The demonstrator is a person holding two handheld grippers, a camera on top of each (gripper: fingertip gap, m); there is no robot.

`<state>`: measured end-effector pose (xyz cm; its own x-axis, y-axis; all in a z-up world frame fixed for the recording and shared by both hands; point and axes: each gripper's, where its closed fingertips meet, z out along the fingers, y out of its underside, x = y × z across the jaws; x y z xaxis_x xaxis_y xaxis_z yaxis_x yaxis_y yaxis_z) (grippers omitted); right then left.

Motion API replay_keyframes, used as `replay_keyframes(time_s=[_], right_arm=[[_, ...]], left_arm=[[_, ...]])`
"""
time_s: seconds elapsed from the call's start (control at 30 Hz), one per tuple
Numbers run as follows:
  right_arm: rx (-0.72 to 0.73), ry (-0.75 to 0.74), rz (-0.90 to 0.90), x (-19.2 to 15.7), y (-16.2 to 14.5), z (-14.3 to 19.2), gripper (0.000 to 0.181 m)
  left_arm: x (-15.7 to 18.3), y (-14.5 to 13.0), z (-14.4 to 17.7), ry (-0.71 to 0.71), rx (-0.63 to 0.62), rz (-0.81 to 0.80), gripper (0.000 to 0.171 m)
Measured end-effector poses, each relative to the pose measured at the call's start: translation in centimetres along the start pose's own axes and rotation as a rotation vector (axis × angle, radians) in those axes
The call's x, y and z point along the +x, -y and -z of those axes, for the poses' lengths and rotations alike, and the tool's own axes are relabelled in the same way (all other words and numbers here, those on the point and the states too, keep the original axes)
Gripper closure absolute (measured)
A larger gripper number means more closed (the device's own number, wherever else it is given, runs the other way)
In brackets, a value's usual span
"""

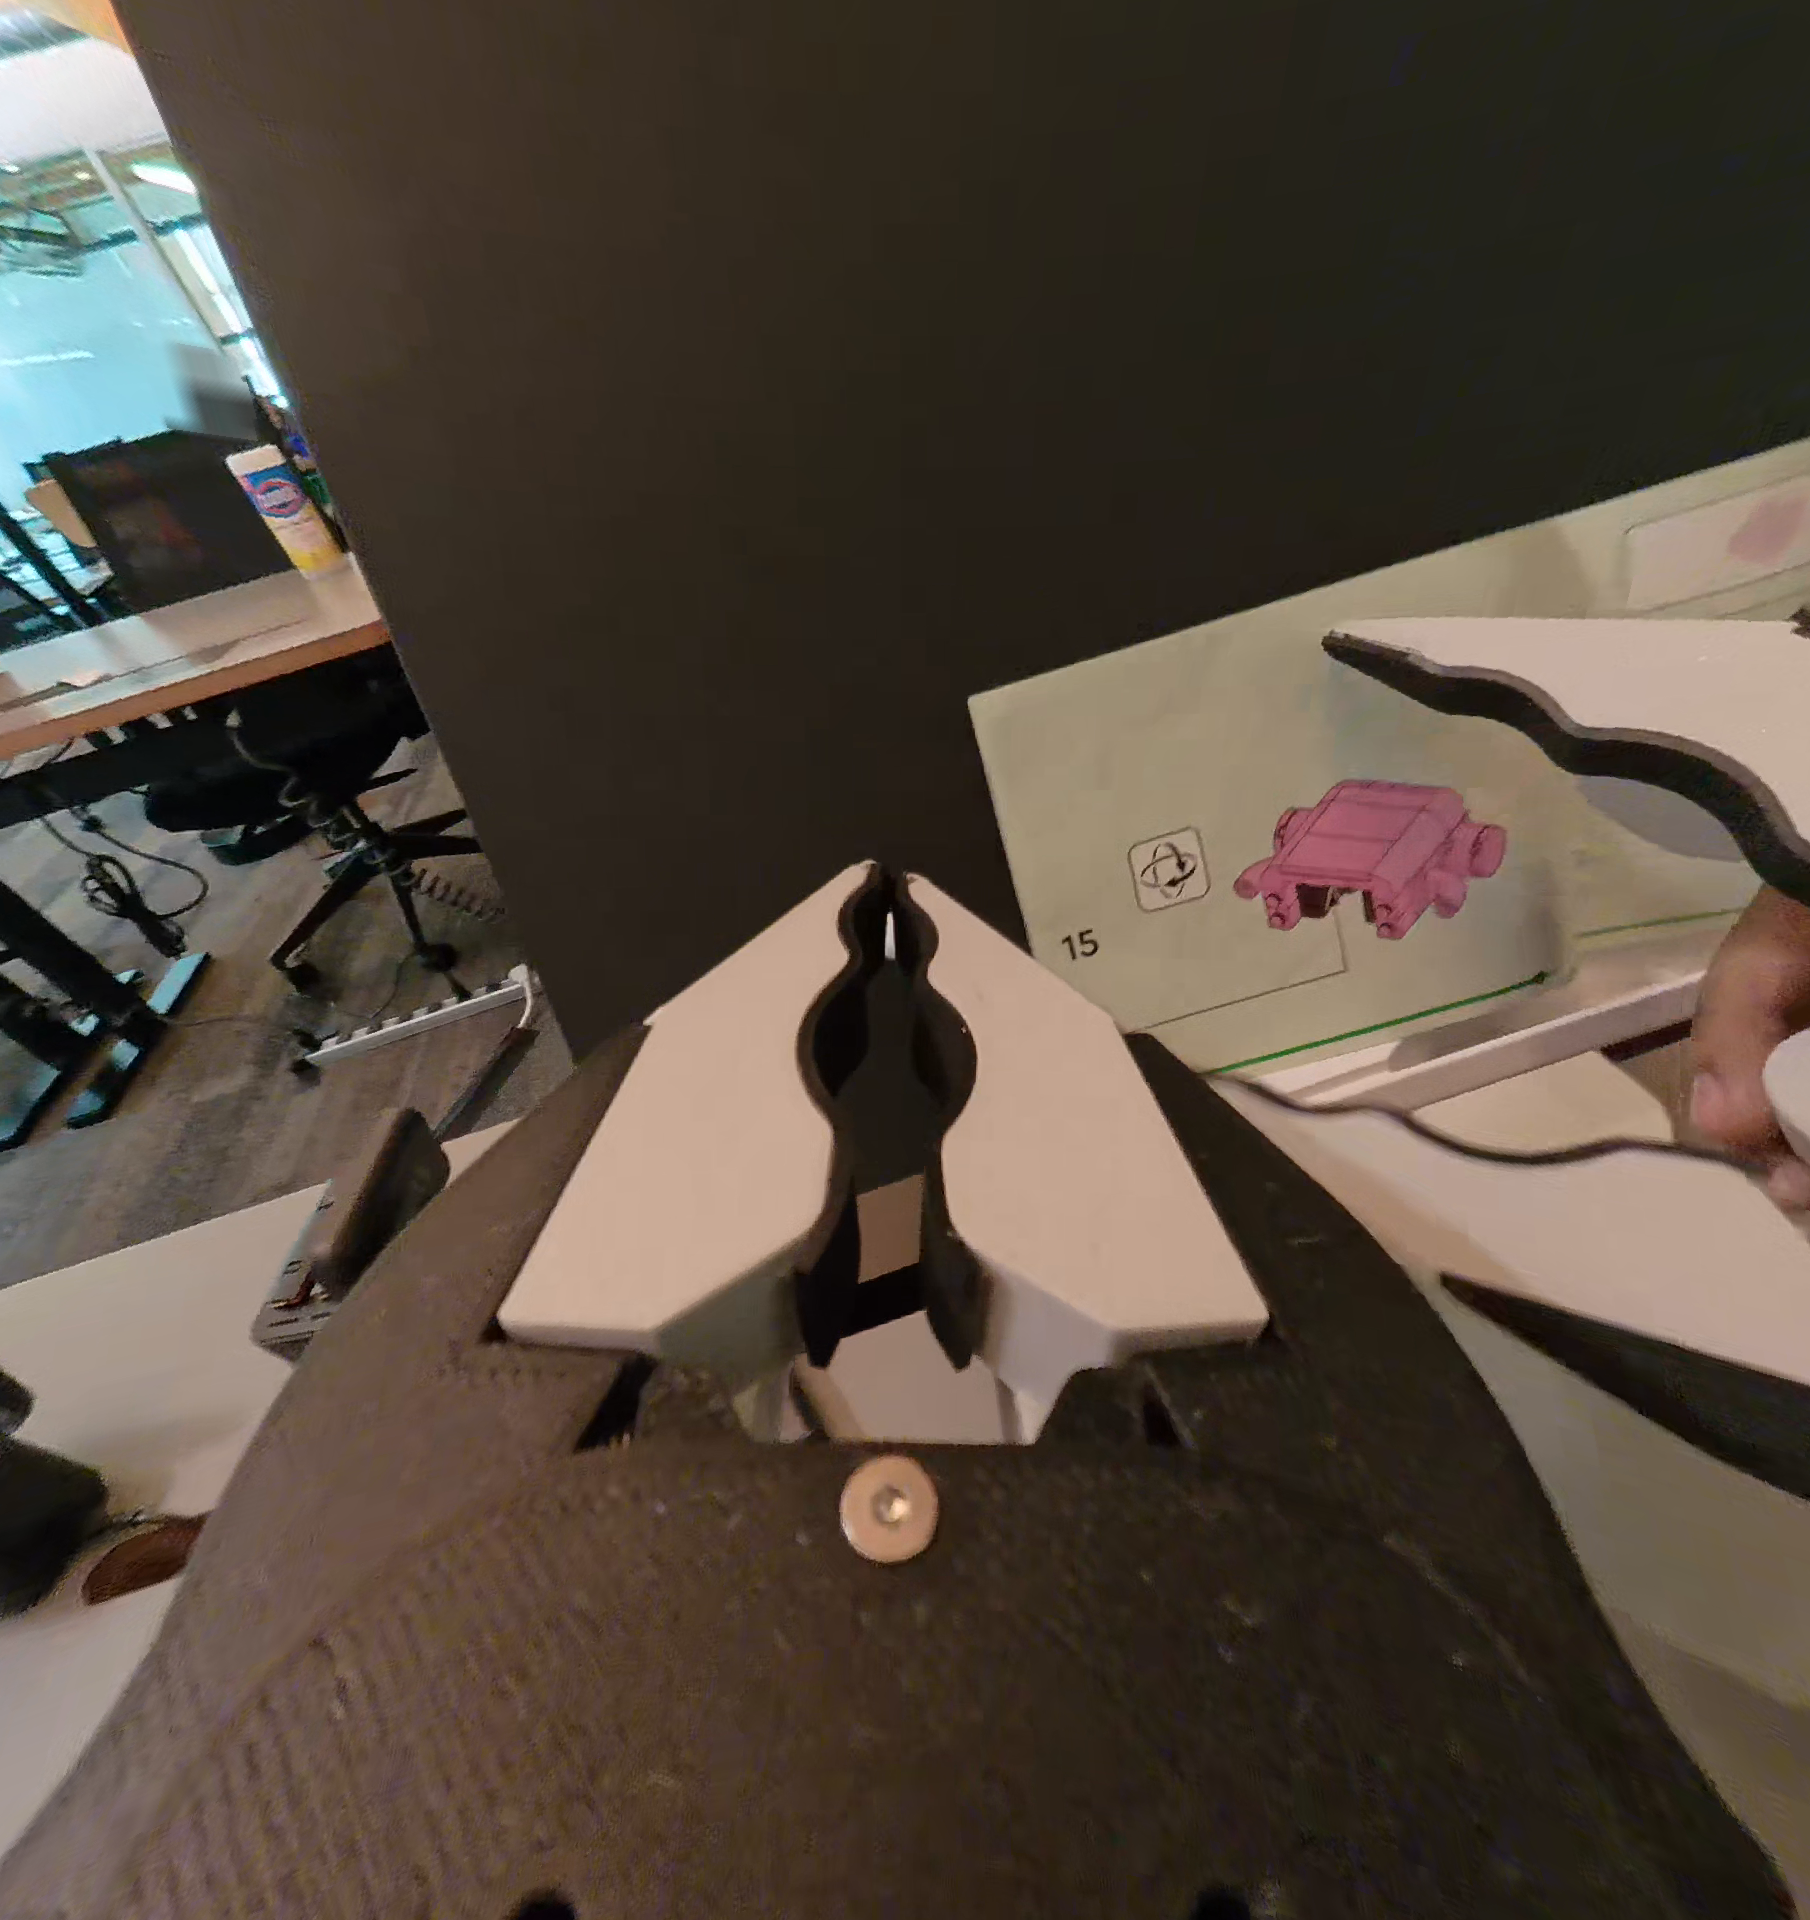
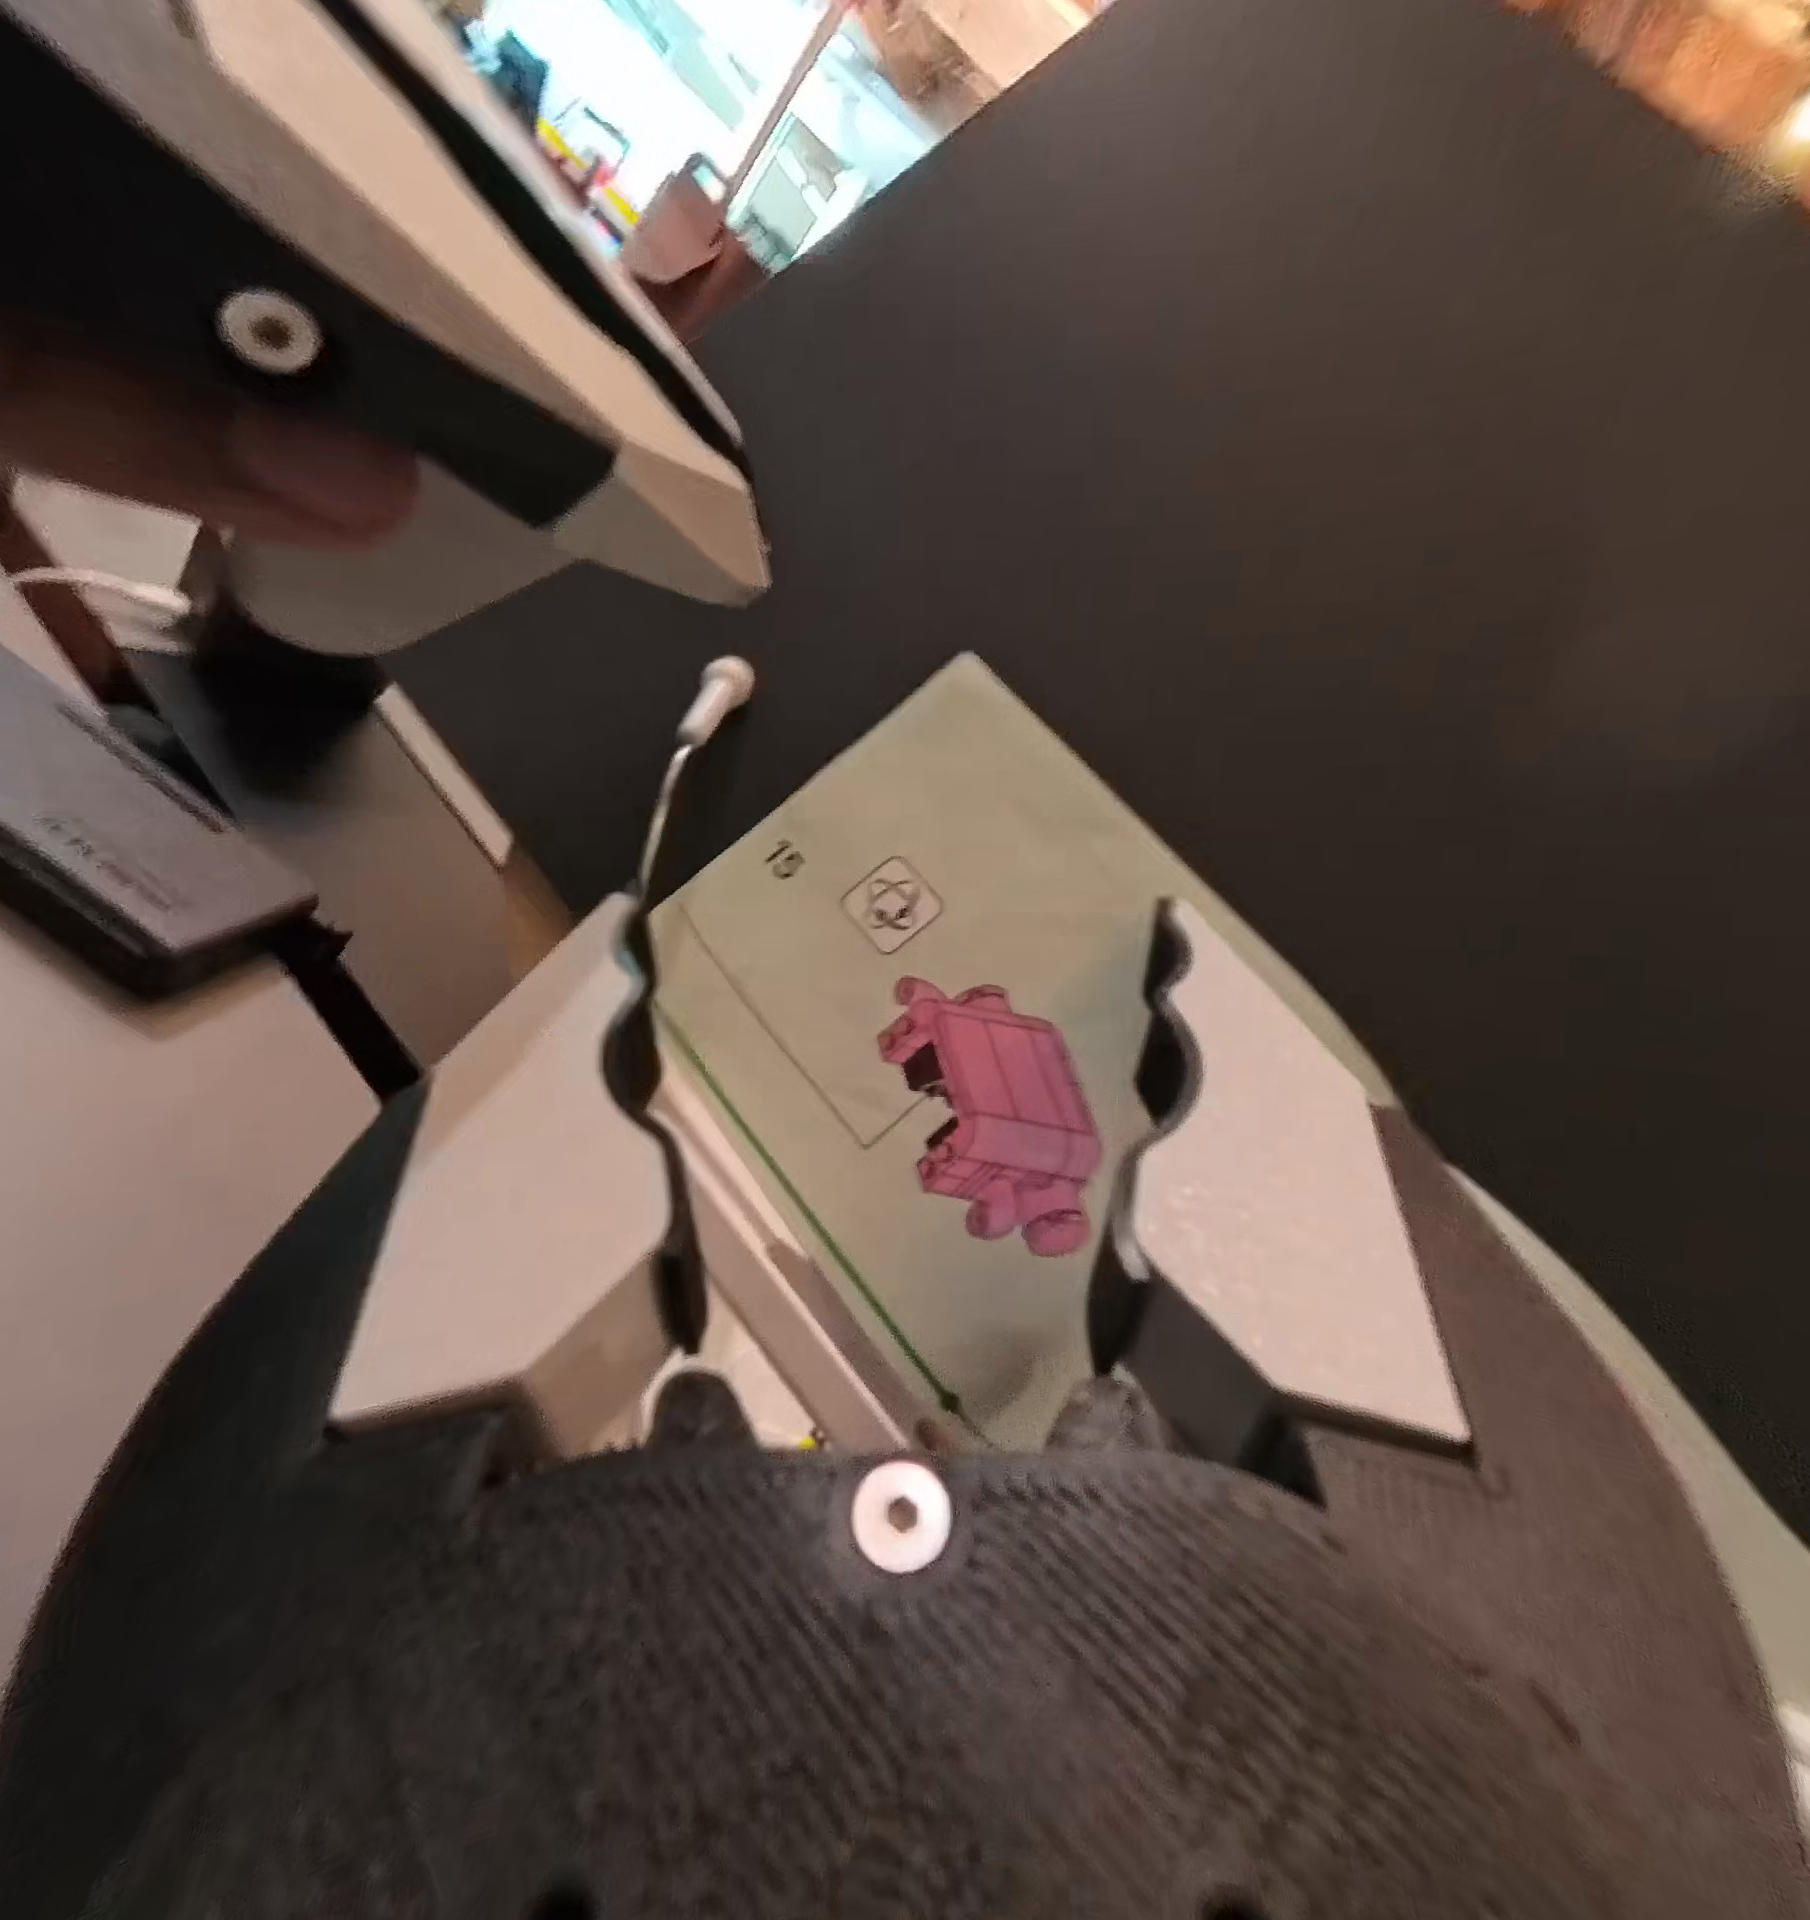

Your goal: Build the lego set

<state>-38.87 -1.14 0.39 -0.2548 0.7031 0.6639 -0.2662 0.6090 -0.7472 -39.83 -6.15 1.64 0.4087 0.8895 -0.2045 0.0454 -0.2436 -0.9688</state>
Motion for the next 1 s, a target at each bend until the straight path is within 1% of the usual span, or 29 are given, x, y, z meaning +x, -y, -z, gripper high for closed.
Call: replay_keyframes(time_s=[0.03,0.1,0.17,0.23,0.37,0.5,0.7,0.8,0.9,0.93,0.97,1.0], right_arm=[[0.011,-0.033,0.004,0.7,0.3,0.2,0.093],[-0.021,-0.088,0.058,1.8,-0.1,0.1,0.094],[-0.069,-0.071,0.054,1.3,-1.3,-0.5,0.09],[-0.076,-0.046,0.03,0.4,-1.8,-0.9,0.084],[-0.082,-0.05,0.053,0.1,-1.9,-1.1,0.086],[-0.08,-0.046,0.05,0.2,-2.0,-1.0,0.087],[-0.105,-0.05,0.054,0.4,-2.5,-0.9,0.103],[-0.122,-0.044,0.051,0.5,-2.8,-0.8,0.115],[-0.143,-0.018,0.019,0.4,-3.1,-0.5,0.137],[-0.152,0.0,0.0,0.2,-3.1,-0.4,0.151],[-0.156,0.007,-0.018,0.3,-3.1,-0.2,0.172],[-0.158,-0.003,-0.015,0.7,-3.2,-0.1,0.181]], left_arm=[[0.2,0.2,0.1,-0.007,0.009,0.004,0.171],[0.6,0.4,0.2,-0.023,0.011,0.0,0.171],[1.0,0.3,0.1,-0.028,0.006,-0.014,0.171],[1.4,0.0,-0.1,-0.029,-0.005,-0.032,0.17],[1.7,-0.3,-0.2,-0.024,-0.02,-0.063,0.17],[2.0,-0.7,-0.5,-0.039,-0.028,-0.055,0.17],[1.8,-0.9,-0.5,-0.035,-0.033,-0.059,0.171],[1.5,-0.9,-0.5,-0.028,-0.03,-0.053,0.171],[0.7,-1.2,-0.6,-0.012,-0.032,-0.041,0.168],[0.5,-1.4,-0.6,-0.01,-0.035,-0.032,0.165],[0.2,-1.6,-0.7,-0.004,-0.037,-0.022,0.161],[-0.2,-1.7,-0.8,0.0,-0.038,-0.015,0.156]])
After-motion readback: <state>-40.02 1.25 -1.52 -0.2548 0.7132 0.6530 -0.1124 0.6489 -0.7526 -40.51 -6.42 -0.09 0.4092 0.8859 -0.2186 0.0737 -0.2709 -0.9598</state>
